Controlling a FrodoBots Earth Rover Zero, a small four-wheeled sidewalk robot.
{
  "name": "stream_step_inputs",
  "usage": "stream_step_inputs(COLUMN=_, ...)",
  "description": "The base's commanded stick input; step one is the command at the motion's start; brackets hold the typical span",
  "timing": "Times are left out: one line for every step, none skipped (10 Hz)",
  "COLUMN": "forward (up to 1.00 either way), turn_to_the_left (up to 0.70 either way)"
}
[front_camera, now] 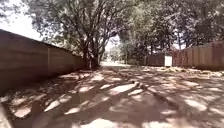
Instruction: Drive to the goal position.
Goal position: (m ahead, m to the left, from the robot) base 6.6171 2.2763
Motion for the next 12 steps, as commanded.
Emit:
stream_step_inputs(forward=0.7, turn_to_the_left=0.0)
stream_step_inputs(forward=0.7, turn_to_the_left=0.0)
stream_step_inputs(forward=0.7, turn_to_the_left=0.0)
stream_step_inputs(forward=0.7, turn_to_the_left=0.0)
stream_step_inputs(forward=0.7, turn_to_the_left=0.0)
stream_step_inputs(forward=0.7, turn_to_the_left=0.0)
stream_step_inputs(forward=0.7, turn_to_the_left=0.0)
stream_step_inputs(forward=0.7, turn_to_the_left=0.0)
stream_step_inputs(forward=0.7, turn_to_the_left=0.0)
stream_step_inputs(forward=0.7, turn_to_the_left=0.0)
stream_step_inputs(forward=0.7, turn_to_the_left=0.06)
stream_step_inputs(forward=0.7, turn_to_the_left=0.12)
